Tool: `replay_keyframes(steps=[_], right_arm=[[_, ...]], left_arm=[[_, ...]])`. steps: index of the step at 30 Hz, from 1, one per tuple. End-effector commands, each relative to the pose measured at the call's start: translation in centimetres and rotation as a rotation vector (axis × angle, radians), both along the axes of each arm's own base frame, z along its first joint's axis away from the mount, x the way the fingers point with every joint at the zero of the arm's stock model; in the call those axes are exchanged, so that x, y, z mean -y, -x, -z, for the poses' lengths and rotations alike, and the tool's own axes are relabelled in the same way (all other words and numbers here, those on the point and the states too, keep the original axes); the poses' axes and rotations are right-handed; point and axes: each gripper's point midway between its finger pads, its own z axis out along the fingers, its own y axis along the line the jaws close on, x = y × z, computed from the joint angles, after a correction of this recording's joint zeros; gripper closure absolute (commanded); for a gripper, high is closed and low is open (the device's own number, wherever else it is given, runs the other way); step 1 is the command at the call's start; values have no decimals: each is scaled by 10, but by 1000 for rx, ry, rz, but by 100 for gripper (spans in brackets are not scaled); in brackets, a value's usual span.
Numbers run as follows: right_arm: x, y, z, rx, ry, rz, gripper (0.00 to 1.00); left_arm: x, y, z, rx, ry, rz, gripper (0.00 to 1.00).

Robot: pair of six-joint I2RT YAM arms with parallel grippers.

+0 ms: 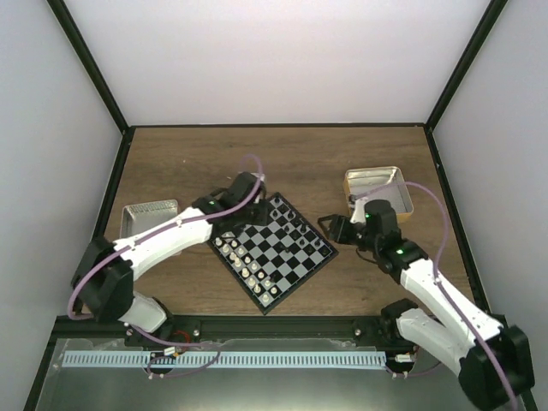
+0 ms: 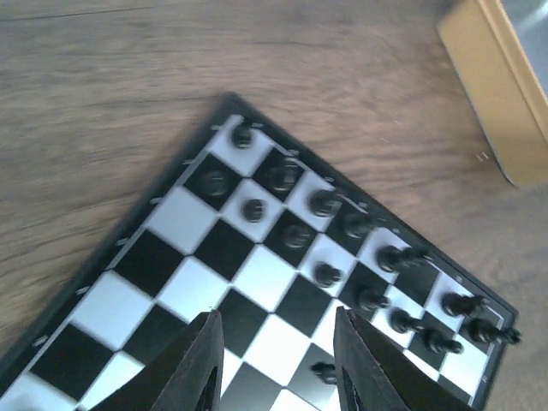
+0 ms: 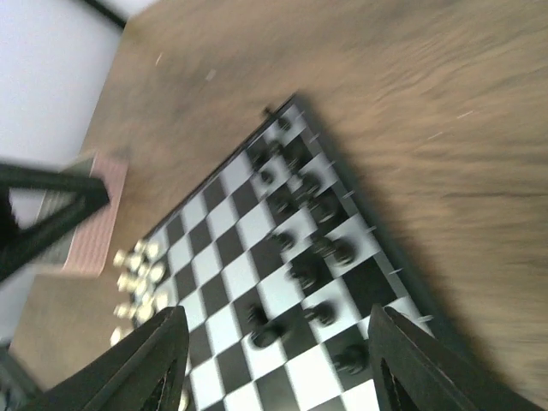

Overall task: Set up the chess pieces on the board
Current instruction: Pick up the chess piece from the chessboard.

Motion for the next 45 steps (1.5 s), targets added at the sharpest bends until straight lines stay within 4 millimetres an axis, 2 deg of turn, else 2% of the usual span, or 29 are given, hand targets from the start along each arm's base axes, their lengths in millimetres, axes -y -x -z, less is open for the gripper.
replay_keyframes(steps=[1, 8, 11, 16, 20, 28, 36, 45], right_arm=[[-59, 11, -22, 87, -15, -235, 41], [-113, 23, 13, 27, 152, -366, 43], [-126, 26, 35, -4, 254, -389, 44], [-137, 27, 57, -15, 361, -412, 49], [-140, 21, 67, -18, 403, -408, 58], [-139, 15, 91, -50, 483, -402, 57], [-132, 23, 116, -109, 553, -415, 61], [-124, 28, 130, -119, 608, -419, 69]], left_arm=[[-29, -18, -22, 71, 185, -173, 61], [-68, -15, -17, 86, 216, -264, 60], [-78, -15, -16, 89, 228, -285, 60], [-84, -14, -13, 86, 246, -291, 59], [-83, -15, -10, 74, 251, -288, 59], [-80, -15, -6, 57, 268, -274, 59], [-76, -15, -5, 45, 278, -264, 59], [-76, -15, -4, 41, 283, -269, 59]])
